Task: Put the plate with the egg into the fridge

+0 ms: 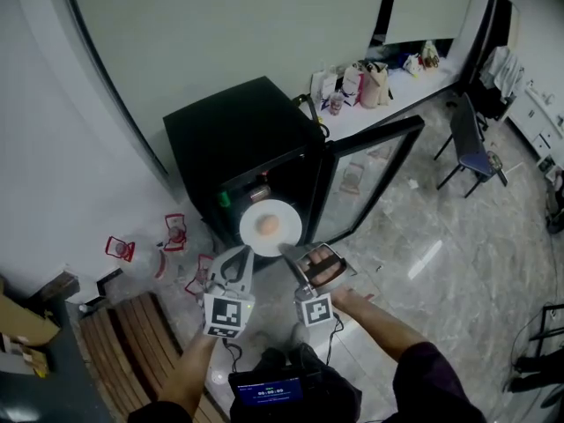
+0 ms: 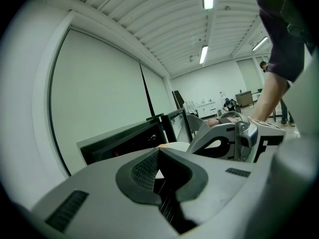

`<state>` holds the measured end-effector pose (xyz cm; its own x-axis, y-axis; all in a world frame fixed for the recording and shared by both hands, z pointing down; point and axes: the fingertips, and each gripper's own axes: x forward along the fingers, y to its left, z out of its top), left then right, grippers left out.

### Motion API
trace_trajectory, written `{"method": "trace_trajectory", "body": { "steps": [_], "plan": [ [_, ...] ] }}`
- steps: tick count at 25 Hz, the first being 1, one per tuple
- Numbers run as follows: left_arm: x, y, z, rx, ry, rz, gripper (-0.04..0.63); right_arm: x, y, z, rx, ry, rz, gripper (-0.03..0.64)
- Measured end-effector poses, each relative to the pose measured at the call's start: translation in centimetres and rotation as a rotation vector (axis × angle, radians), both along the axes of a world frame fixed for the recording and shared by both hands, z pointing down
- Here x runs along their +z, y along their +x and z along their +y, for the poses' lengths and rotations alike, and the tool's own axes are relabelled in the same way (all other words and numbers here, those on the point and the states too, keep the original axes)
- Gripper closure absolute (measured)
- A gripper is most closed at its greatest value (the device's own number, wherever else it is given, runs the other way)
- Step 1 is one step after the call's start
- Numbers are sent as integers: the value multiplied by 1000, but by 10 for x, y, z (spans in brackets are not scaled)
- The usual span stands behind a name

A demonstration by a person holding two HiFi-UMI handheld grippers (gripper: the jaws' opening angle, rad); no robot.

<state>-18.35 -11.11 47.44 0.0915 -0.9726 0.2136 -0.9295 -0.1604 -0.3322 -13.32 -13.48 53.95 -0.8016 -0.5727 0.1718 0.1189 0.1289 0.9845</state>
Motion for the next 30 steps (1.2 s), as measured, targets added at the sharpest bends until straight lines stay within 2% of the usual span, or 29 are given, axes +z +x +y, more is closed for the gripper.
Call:
{"method": "trace_trajectory", "body": {
  "steps": [4,13,22,30],
  "plan": [
    [21,-14,-1,-16,8,2,586,21,-19,-7,17,-10,4,594],
    [103,-37,-26,-29,-74,35,586,75,-62,-47,85,-31,15,594],
    [221,-64,-112,-151,-127,29,586,184,-109,-114,-6,5,81,594],
    [302,-82,-154,-169,-182,20,586,250,-136,-158,-49,4,84,594]
  ]
}}
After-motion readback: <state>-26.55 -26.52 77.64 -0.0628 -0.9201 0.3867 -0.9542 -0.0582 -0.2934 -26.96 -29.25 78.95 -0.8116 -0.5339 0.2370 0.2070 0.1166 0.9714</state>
